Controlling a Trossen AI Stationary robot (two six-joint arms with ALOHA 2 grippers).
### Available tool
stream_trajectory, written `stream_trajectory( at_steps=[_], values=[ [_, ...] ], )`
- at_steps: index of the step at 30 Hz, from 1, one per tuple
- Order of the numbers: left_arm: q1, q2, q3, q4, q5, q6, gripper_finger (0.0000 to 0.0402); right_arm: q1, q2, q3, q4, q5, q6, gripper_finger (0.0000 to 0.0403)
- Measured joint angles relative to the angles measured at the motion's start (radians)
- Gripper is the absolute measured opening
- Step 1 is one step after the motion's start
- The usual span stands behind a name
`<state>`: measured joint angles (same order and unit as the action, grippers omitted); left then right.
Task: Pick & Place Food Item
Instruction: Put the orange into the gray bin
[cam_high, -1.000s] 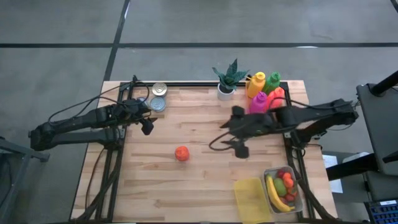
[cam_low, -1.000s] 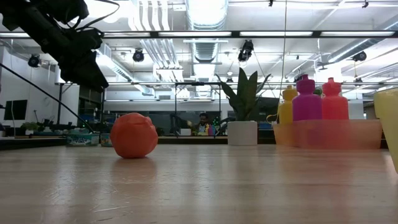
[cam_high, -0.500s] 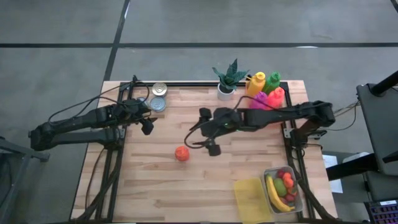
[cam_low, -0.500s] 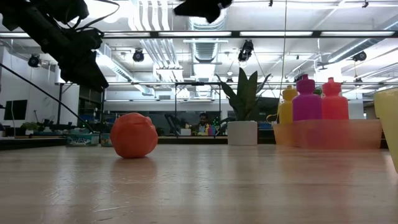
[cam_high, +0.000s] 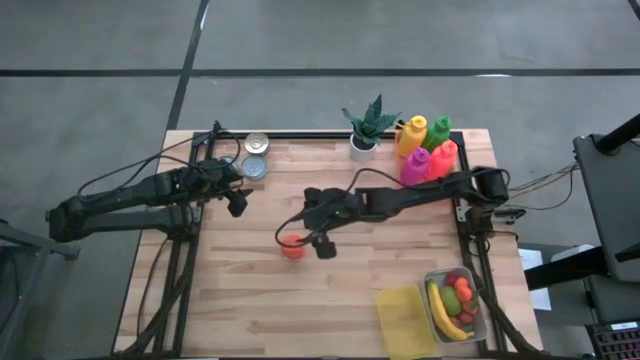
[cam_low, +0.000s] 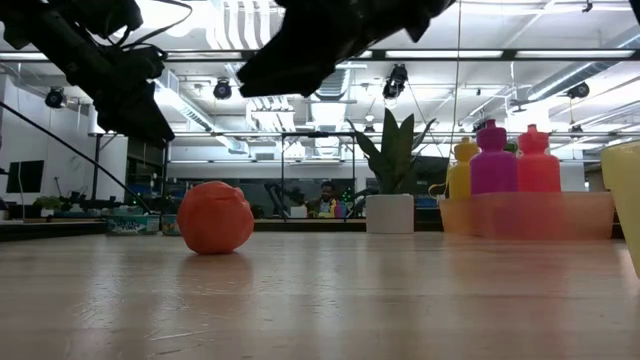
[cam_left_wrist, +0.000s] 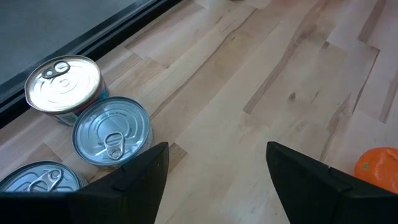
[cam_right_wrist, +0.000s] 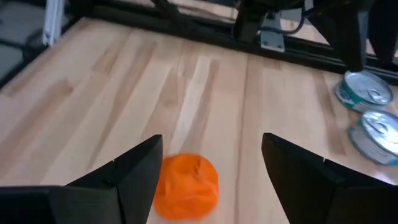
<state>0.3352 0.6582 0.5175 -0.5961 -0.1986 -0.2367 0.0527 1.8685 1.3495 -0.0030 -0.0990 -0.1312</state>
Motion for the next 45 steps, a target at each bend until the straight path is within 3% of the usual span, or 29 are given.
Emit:
stream_trajectory(
  at_steps=[14,19,45],
  values=[
    [0.0,0.0,0.0,0.0,0.0,0.0,0.0275,-0.024,0.137,0.0,0.179,-0.142,0.078,0.0272],
    [0.0,0.0,0.0,0.001,0.0,0.0,0.0275,-0.023,0.165,0.0,0.208,-0.141,-0.031,0.0272],
    [0.0,0.0,0.0,0.0,0.0,0.0,0.0275,-0.034,0.276,-0.023,0.224,-0.173,0.013,0.0272]
  ],
)
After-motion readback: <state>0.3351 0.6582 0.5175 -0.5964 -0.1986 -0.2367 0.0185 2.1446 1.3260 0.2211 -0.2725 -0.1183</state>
